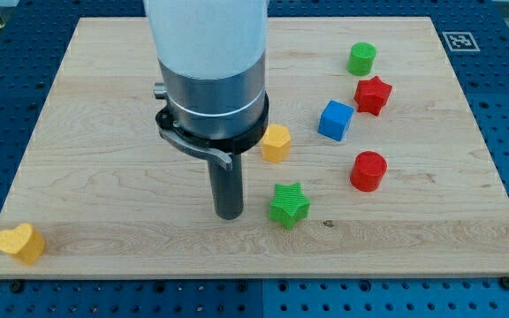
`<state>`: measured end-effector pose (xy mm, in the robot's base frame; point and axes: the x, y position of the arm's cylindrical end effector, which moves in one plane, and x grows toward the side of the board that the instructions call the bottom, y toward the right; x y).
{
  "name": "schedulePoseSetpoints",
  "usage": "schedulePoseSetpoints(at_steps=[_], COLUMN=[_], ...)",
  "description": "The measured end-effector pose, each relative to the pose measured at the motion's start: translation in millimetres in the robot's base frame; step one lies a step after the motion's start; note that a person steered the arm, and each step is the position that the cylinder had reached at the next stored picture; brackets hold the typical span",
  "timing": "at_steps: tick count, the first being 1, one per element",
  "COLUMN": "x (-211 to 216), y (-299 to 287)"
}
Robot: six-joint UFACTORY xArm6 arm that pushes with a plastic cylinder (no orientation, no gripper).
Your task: Put the green star at the bottom center of the board
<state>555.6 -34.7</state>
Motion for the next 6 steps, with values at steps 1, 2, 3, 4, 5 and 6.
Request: schedulePoseSetpoints(at_steps=[1,2,3,4,5,6], x=[-2,-8,-20,-20,-20,-20], y=[4,5,5,6,16,25])
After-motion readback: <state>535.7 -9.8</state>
